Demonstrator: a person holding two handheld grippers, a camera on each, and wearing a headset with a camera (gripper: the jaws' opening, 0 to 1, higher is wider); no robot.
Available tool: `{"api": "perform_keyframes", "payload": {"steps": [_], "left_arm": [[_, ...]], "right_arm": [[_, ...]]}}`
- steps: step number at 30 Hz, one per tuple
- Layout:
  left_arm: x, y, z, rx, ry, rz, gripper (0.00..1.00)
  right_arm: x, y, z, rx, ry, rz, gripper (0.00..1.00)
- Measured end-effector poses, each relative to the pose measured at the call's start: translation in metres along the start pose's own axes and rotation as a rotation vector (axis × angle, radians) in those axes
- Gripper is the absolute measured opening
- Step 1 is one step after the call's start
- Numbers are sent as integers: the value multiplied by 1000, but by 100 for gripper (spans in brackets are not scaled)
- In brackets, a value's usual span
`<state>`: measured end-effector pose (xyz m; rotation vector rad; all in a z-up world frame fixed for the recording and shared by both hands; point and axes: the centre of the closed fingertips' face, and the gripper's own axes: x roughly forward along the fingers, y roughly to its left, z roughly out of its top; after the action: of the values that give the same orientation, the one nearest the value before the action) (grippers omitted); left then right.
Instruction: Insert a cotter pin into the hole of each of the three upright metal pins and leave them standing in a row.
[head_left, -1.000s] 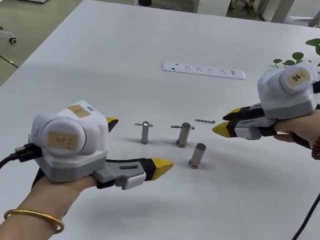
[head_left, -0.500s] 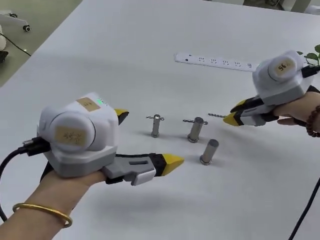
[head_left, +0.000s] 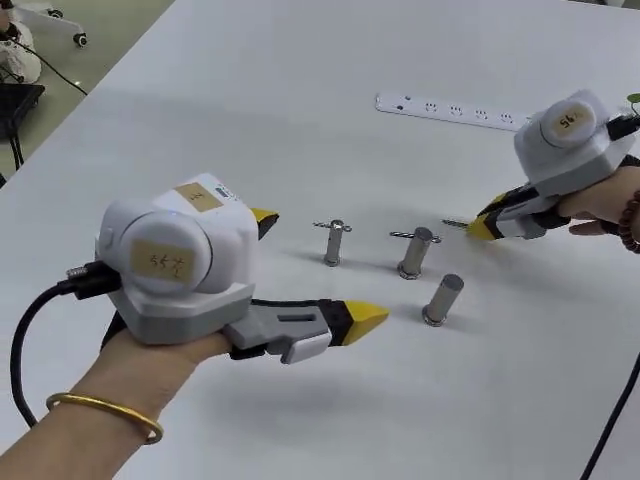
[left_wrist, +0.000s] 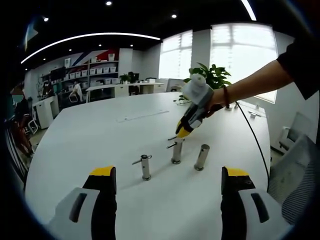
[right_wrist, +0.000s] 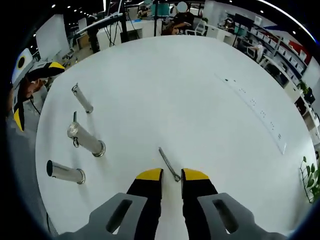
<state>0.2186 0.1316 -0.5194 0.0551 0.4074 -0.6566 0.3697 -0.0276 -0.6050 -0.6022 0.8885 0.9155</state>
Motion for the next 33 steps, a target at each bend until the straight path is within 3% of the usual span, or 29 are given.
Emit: {"api": "perform_keyframes", "payload": {"steps": [9, 15, 22, 27, 33], "left_arm": [[0, 2, 2, -6, -5, 1, 85], [-1, 2, 2, -8, -7, 1, 85], [-1, 3, 1, -5, 2, 3, 85], [-2, 2, 1, -1, 5, 5, 85], [-3, 2, 2, -11, -4, 0, 84]], "right_arm": [[3, 2, -4, 2, 57, 31, 4], [1, 9, -7, -41, 117, 42, 0], [-1, 11, -11, -162, 171, 22, 0], [-1, 12, -10, -156, 204, 8, 0], [-4, 13, -10, -172, 196, -12, 0]]}}
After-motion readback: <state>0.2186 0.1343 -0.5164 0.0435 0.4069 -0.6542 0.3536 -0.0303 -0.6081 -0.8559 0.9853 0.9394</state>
